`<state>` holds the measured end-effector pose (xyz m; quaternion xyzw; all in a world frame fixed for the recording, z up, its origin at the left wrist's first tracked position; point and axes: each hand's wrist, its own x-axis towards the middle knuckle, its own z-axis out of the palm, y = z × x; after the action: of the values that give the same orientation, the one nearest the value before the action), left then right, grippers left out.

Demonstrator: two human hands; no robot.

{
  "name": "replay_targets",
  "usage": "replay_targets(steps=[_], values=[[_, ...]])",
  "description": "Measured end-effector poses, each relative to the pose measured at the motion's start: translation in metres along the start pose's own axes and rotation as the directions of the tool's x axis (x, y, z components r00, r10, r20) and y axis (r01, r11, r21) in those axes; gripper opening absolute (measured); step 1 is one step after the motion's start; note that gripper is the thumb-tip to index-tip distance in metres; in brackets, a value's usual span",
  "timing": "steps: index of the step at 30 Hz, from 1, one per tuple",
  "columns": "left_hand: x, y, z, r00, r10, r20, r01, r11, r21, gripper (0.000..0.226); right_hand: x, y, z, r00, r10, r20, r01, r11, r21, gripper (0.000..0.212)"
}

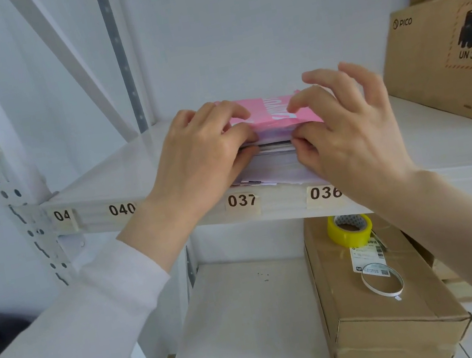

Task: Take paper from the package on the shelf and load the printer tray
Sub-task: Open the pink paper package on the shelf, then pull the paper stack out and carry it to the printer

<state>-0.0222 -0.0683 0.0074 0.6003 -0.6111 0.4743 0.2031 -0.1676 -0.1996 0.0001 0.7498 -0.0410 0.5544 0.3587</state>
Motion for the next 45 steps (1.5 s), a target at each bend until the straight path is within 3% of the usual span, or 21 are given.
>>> replay_targets(steps=[11, 18, 21, 23, 25, 27, 29, 31, 32, 34, 36, 38, 43, 45], values=[[-0.009, 0.008, 0.0, 0.946, 0.149, -0.287, -0.132, 0.988, 0.077, 0.015, -0.004, -0.004, -0.017, 0.994, 0.03, -0.103, -0.027, 0.999, 0.033, 0.018], [-0.035, 0.037, -0.032, 0.936, 0.064, -0.347, -0.083, 0.996, -0.039, 0.017, -0.023, -0.029, -0.062, 0.982, 0.153, -0.11, -0.14, 0.983, 0.117, 0.011], [-0.046, 0.049, -0.044, 0.958, 0.001, -0.287, -0.022, 0.997, -0.072, 0.018, -0.031, -0.037, -0.076, 0.966, 0.257, -0.019, -0.249, 0.949, 0.195, 0.015], [-0.051, 0.052, -0.05, 0.978, -0.075, -0.192, 0.057, 0.993, -0.098, 0.02, -0.036, -0.041, -0.083, 0.906, 0.407, 0.117, -0.423, 0.862, 0.278, 0.021], [-0.056, 0.049, -0.057, 0.972, -0.221, -0.076, 0.208, 0.966, -0.152, 0.028, -0.037, -0.044, -0.092, 0.75, 0.599, 0.28, -0.66, 0.659, 0.36, 0.032], [-0.058, 0.046, -0.066, 0.89, -0.455, 0.032, 0.444, 0.847, -0.292, 0.033, -0.032, -0.043, -0.101, 0.481, 0.769, 0.422, -0.861, 0.324, 0.392, 0.04], [-0.06, 0.039, -0.071, 0.7, -0.705, 0.113, 0.677, 0.604, -0.421, 0.028, -0.031, -0.035, -0.097, 0.153, 0.815, 0.559, -0.937, -0.06, 0.344, 0.044], [-0.062, 0.029, -0.066, 0.449, -0.86, 0.242, 0.843, 0.317, -0.435, 0.028, -0.029, -0.02, -0.089, -0.103, 0.688, 0.719, -0.893, -0.382, 0.238, 0.045], [-0.063, 0.024, -0.064, 0.341, -0.871, 0.353, 0.879, 0.162, -0.449, 0.031, -0.027, -0.014, -0.086, -0.173, 0.586, 0.792, -0.857, -0.485, 0.172, 0.047], [-0.063, 0.02, -0.061, 0.228, -0.743, 0.629, 0.878, -0.122, -0.463, 0.039, -0.022, -0.008, -0.088, -0.197, 0.41, 0.891, -0.815, -0.573, 0.083, 0.044], [-0.061, 0.021, -0.062, 0.226, -0.516, 0.826, 0.838, -0.33, -0.435, 0.035, -0.018, -0.007, -0.092, -0.151, 0.311, 0.938, -0.792, -0.607, 0.073, 0.04], [-0.058, 0.022, -0.064, 0.247, -0.388, 0.888, 0.778, -0.467, -0.421, 0.027, -0.014, -0.008, -0.093, -0.118, 0.283, 0.952, -0.784, -0.615, 0.085, 0.037], [-0.053, 0.023, -0.062, 0.215, -0.36, 0.908, 0.738, -0.549, -0.393, 0.009, -0.009, -0.02, -0.092, -0.091, 0.291, 0.952, -0.775, -0.621, 0.116, 0.028], [-0.055, 0.024, -0.063, 0.245, -0.361, 0.9, 0.733, -0.539, -0.416, 0.005, -0.009, -0.025, -0.097, -0.064, 0.32, 0.945, -0.8, -0.583, 0.143, 0.025]])
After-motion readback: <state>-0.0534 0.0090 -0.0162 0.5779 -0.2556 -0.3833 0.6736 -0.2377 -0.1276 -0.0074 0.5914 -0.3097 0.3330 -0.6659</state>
